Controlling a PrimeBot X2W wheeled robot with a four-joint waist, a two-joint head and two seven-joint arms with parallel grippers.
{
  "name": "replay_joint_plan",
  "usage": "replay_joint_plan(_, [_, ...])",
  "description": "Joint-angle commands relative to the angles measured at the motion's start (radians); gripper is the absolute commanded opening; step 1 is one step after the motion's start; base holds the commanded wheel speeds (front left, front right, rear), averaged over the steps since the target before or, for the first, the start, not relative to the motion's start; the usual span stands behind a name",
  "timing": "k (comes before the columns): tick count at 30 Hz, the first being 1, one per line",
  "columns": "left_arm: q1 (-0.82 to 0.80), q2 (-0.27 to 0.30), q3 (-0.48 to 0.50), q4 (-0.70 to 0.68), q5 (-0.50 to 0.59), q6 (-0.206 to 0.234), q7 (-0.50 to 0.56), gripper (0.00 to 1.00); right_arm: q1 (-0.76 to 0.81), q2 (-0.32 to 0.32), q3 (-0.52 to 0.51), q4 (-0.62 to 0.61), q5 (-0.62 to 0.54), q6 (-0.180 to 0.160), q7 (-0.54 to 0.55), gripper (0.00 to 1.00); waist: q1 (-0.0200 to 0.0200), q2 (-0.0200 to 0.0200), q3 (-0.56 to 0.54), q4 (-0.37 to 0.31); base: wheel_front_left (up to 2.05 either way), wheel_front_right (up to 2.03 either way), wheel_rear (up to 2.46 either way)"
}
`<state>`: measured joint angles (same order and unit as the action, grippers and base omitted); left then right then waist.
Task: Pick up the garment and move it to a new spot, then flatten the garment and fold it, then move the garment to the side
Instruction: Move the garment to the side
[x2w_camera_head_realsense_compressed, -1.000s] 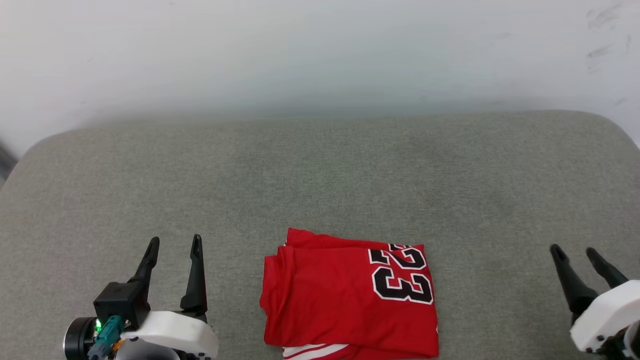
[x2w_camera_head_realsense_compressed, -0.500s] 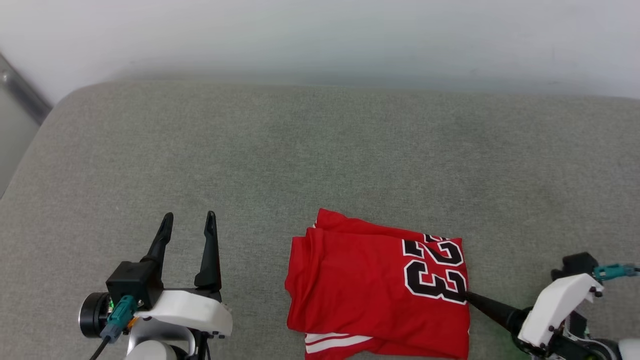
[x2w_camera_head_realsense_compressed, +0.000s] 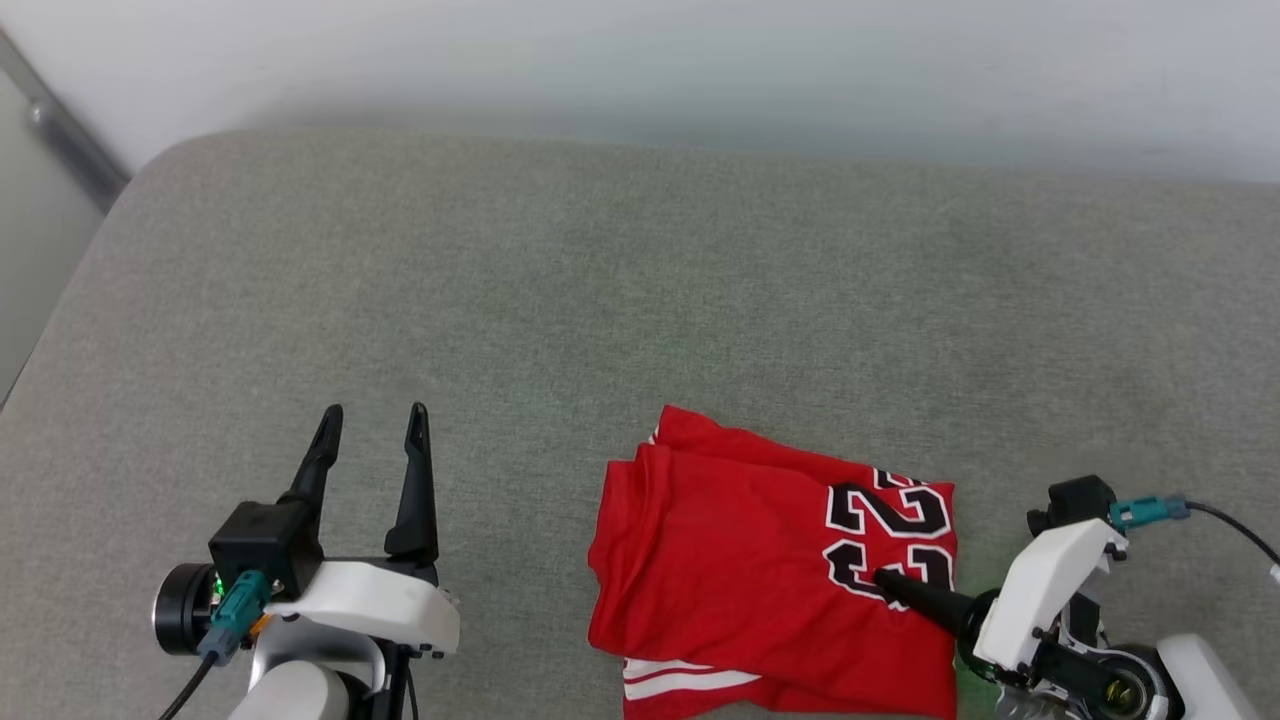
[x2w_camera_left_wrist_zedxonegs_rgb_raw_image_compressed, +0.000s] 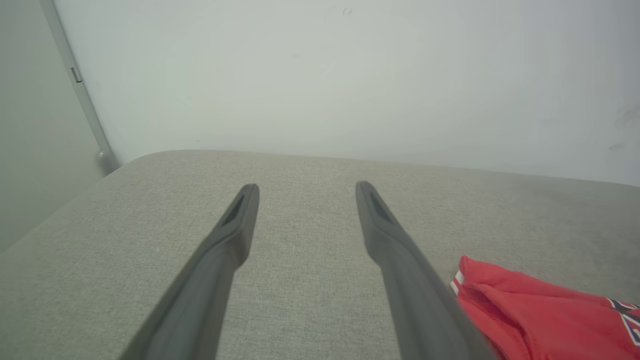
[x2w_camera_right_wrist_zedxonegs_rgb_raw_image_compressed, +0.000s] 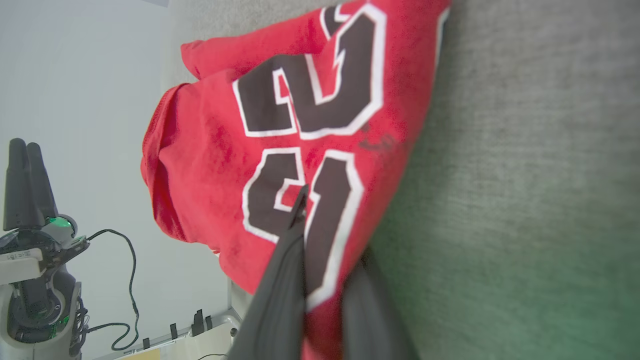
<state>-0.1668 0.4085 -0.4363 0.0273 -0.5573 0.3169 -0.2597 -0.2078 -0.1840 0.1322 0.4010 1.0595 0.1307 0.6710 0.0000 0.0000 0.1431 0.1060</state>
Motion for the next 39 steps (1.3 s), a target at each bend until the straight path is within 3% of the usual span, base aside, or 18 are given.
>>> replay_joint_plan(1, [0.014, -0.001, 0.002, 0.002, 0.003, 0.001, -0.005, 1.0, -0.023, -0.023, 0.024, -0.012, -0.016, 0.0, -0.02, 0.0, 0.0, 0.0, -0.017, -0.012, 0.0, 0.0, 0.0])
replay_joint_plan(5, [0.029, 0.003, 0.005, 0.003, 0.001, 0.0, -0.006, 1.0, -0.043, -0.082, 0.116, -0.037, -0.103, 0.0, -0.08, 0.0, 0.0, 0.0, -0.056, -0.05, 0.0, 0.0, 0.0])
replay_joint_plan(9, [0.054, 0.006, 0.007, -0.001, -0.002, 0.004, -0.006, 1.0, -0.076, -0.144, 0.203, -0.029, -0.265, 0.0, -0.122, 0.0, 0.0, 0.0, -0.091, -0.113, 0.0, 0.0, 0.0])
replay_joint_plan(16, [0.08, 0.003, 0.005, -0.03, 0.006, 0.009, -0.006, 1.0, -0.143, -0.19, 0.278, -0.006, -0.458, 0.0, -0.118, 0.0, 0.0, 0.0, -0.108, -0.267, 0.0, 0.0, 0.0])
replay_joint_plan(22, [0.034, 0.011, -0.003, -0.065, 0.025, 0.004, -0.001, 1.0, -0.229, -0.2, 0.299, 0.014, -0.513, 0.0, -0.147, 0.0, 0.0, 0.0, -0.041, -0.391, 0.0, 0.0, 0.0])
replay_joint_plan(31, [-0.134, 0.028, -0.036, -0.129, 0.082, -0.032, 0.049, 1.0, -0.41, -0.284, 0.231, 0.146, -0.596, 0.0, -0.269, 0.0, 0.0, 0.0, 0.186, -0.468, 0.0, 0.0, 0.0])
replay_joint_plan(39, [-0.309, 0.051, -0.07, -0.188, 0.145, -0.071, 0.114, 1.0, -0.59, -0.364, 0.02, 0.352, -0.732, 0.0, -0.502, 0.0, 0.0, 0.0, 0.392, -0.439, 0.0, 0.0, 0.0])
